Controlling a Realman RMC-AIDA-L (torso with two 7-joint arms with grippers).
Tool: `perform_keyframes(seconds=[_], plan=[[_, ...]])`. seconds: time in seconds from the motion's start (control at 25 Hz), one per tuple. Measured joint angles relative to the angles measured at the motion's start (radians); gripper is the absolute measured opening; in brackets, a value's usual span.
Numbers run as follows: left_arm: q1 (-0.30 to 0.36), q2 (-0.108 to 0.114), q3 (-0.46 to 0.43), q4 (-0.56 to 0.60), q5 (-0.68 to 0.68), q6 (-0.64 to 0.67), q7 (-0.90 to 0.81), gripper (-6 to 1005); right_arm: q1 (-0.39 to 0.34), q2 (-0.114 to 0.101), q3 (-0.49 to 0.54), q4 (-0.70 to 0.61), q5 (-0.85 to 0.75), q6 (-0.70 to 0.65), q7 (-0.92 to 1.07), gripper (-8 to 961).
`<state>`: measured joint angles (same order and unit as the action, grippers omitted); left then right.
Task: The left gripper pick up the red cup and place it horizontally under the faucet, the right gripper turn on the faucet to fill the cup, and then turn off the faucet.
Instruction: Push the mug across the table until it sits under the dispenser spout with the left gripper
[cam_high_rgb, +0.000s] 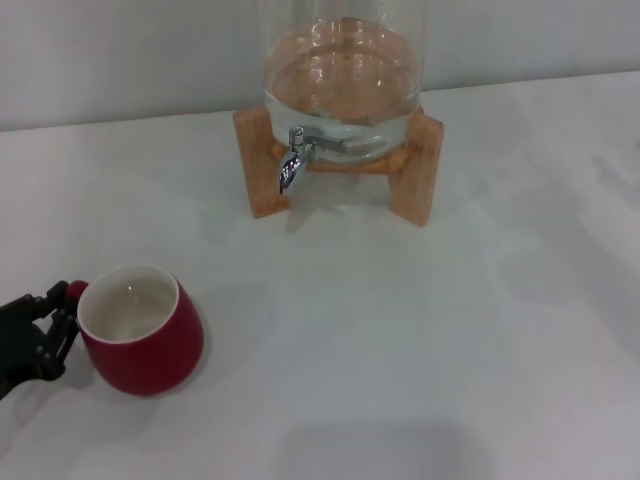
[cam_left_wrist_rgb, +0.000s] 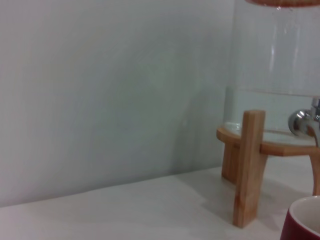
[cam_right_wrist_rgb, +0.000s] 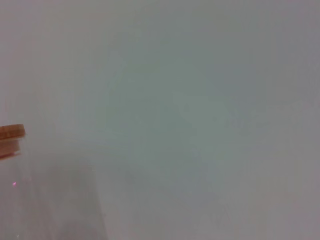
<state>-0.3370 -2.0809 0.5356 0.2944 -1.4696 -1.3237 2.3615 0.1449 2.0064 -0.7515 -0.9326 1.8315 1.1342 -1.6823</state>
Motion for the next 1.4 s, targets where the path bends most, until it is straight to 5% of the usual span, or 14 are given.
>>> perform_keyframes(seconds=[1.04, 1.4], plan=[[-0.123, 0.001, 0.014, 0.030, 0.009, 0.112, -0.164, 158, 0.005, 0.000, 0.002, 0.028, 0.002, 0.026, -0.005, 796], [-0.172, -0.001, 0.139, 0.035, 0.011, 0.184, -0.176, 159, 0.008, 0.001, -0.003, 0.040, 0.002, 0.028, -0.015, 795]])
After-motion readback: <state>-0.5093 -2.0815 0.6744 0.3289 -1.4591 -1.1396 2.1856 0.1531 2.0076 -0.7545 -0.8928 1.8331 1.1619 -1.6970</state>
